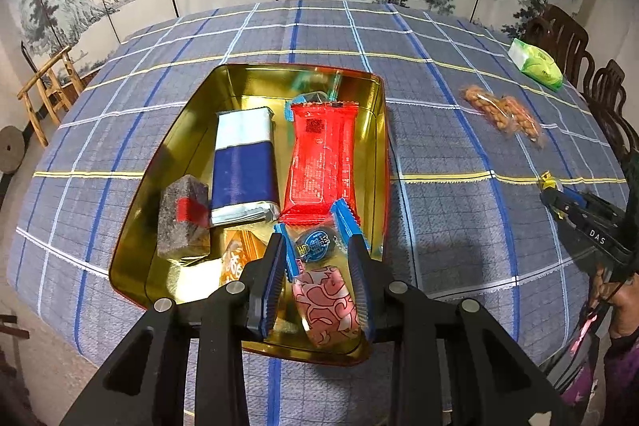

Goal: Organize snacks
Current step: 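Lower the pink cake into the tin and open the left gripper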

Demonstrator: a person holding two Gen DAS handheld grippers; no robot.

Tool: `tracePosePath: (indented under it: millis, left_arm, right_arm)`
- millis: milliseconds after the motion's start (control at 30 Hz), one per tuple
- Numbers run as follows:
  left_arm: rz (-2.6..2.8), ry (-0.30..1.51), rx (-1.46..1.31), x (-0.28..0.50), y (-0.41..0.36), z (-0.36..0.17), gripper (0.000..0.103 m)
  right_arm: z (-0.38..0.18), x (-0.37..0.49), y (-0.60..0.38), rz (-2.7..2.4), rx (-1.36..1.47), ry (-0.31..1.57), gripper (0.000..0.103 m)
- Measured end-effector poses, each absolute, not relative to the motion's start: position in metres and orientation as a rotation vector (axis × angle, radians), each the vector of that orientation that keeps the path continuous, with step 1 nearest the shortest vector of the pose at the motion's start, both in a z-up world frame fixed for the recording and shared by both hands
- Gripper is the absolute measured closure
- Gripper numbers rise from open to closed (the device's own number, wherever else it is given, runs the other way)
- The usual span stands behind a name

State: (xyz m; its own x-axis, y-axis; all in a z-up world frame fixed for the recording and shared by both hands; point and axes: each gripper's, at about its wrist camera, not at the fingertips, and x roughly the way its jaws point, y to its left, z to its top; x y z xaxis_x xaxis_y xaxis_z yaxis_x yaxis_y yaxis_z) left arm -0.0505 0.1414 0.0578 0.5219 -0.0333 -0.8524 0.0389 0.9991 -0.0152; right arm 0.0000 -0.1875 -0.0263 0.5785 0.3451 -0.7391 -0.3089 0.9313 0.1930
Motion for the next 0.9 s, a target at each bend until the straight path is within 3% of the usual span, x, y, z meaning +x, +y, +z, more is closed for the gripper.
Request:
tracePosePath:
  millis: [133, 200, 500, 900]
  left_arm:
    - [-0.028, 1.015, 0.015, -0.052, 0.142, 0.058, 0.072]
    - [-0.013, 1.008, 0.021, -0.053, 0.142, 0.059, 0.063]
    - [0.055, 0.957, 0.067, -0.060, 0.147, 0.067, 0.042]
    - [0.095, 0.918, 0.111, -0.071, 0.154, 0.071, 0.033]
  right_arm:
    - [-0.026, 0.000, -0.187, 0.382, 0.042, 0.874, 0.077]
    - [-0.026, 0.000, -0.187, 0.382, 0.042, 0.874, 0.077]
    - [-0.026, -0.002, -0.185, 0.360, 0.055, 0.889, 0.077]
    - [-0.021, -0.012, -0.167, 0.370, 0.056, 0.904, 0.077]
